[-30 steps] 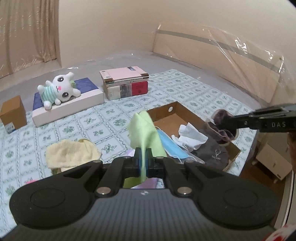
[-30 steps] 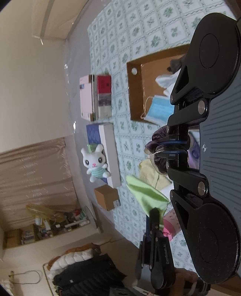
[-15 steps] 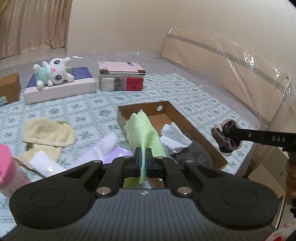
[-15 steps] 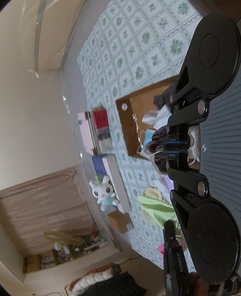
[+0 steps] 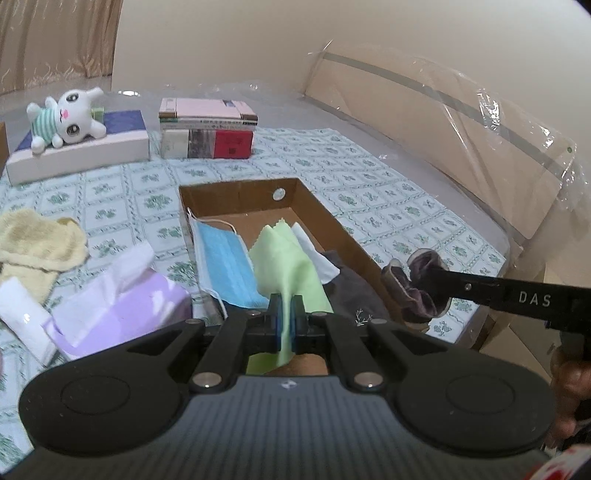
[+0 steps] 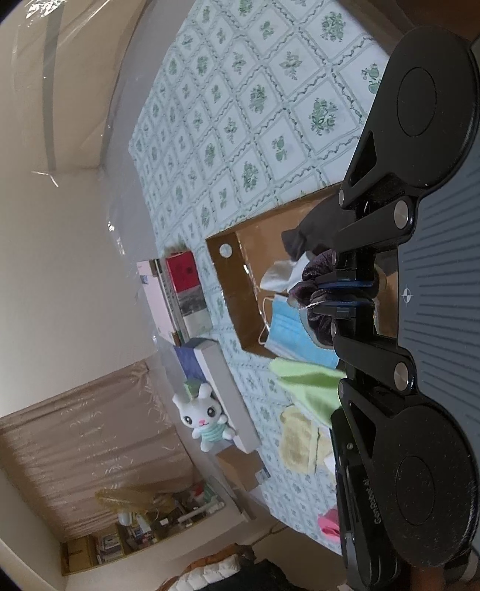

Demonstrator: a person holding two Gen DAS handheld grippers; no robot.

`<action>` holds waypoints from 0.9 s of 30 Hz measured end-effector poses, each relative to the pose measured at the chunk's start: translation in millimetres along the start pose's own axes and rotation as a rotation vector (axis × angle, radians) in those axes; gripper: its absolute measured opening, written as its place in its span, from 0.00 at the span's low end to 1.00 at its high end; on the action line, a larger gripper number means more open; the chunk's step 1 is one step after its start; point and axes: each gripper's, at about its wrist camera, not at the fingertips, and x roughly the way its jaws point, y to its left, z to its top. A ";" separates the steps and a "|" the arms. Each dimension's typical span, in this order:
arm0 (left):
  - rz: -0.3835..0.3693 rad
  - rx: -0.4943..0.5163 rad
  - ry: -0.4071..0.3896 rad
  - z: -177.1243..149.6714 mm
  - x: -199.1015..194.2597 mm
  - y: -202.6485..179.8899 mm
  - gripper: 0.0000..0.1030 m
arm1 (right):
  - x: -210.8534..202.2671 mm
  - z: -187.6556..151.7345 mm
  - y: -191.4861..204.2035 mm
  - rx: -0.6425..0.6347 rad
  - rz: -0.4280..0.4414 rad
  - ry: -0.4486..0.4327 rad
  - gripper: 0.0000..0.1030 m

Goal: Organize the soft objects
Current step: 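Lower the purple scrunchie with the right gripper and green cloth with the left into the box and open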

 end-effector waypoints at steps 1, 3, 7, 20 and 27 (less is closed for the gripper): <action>0.000 -0.004 0.003 -0.8 3.2 -0.2 0.03 | 2.4 -0.2 -2.1 0.002 -0.001 0.003 0.07; 0.000 -0.008 0.010 -3.1 9.1 -1.5 0.03 | 6.9 -0.5 -5.5 0.010 -0.002 0.006 0.07; 0.002 -0.020 0.020 -7.4 18.7 -5.3 0.03 | 15.3 -1.3 -11.9 0.019 -0.003 0.015 0.07; 0.008 -0.034 0.041 -17.0 46.1 -12.4 0.03 | 36.2 -3.9 -24.4 0.028 -0.021 0.044 0.07; 0.009 -0.014 0.050 -23.9 62.6 -16.6 0.04 | 49.0 -7.1 -23.4 0.028 -0.022 0.064 0.07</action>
